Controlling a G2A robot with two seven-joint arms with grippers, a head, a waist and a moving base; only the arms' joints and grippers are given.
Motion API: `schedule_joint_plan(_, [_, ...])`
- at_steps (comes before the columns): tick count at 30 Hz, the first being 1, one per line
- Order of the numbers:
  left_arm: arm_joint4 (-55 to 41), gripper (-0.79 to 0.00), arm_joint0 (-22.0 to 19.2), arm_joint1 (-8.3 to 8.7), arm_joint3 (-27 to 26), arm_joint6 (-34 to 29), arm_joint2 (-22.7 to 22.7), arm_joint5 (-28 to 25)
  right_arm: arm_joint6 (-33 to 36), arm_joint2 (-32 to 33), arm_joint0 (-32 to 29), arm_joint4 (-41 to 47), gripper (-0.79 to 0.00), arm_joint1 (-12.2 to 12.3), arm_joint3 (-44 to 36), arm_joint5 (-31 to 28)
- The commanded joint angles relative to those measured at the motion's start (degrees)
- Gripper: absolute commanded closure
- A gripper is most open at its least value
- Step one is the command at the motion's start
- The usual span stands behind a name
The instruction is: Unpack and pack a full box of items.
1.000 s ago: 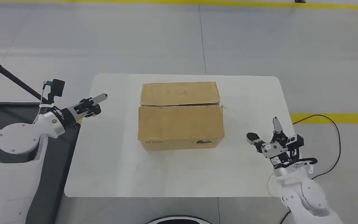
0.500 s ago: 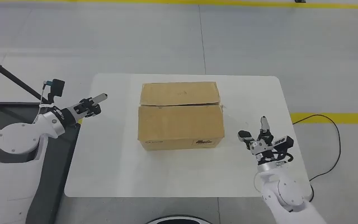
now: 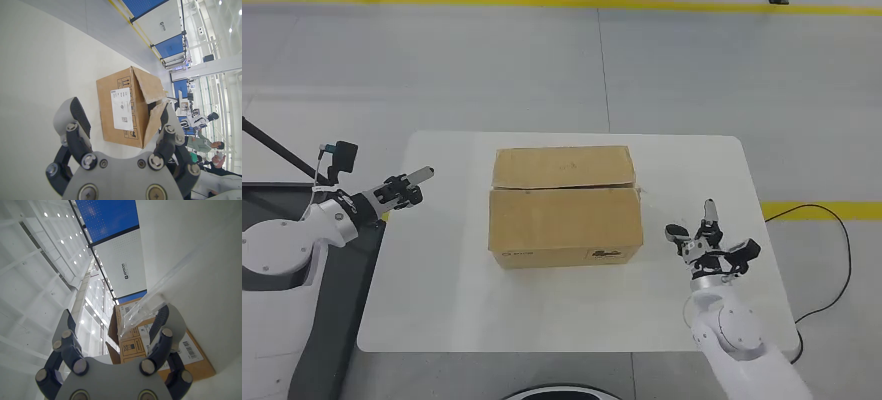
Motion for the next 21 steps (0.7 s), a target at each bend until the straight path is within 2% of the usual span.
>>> schedule_joint_plan(1, [0.0,-0.785,0.0,0.0,0.0,0.0,0.0,0.0,0.0,0.0,0.0,0.0,-0.785,0.0,0.0,0.0])
schedule_joint_plan(4, [0.0,-0.785,0.0,0.0,0.0,0.0,0.0,0.0,0.0,0.1,-0.1,-0.1,-0.785,-0.1,0.1,0.3])
schedule_joint_plan(10, [0.0,-0.785,0.0,0.0,0.0,0.0,0.0,0.0,-5.5,-1.0,1.6,-2.7,-0.785,-1.3,1.2,3.2])
schedule_joint_plan(21, [0.0,-0.785,0.0,0.0,0.0,0.0,0.0,0.0,-11.8,-0.5,4.4,-8.6,-0.785,-3.6,4.5,-1.9])
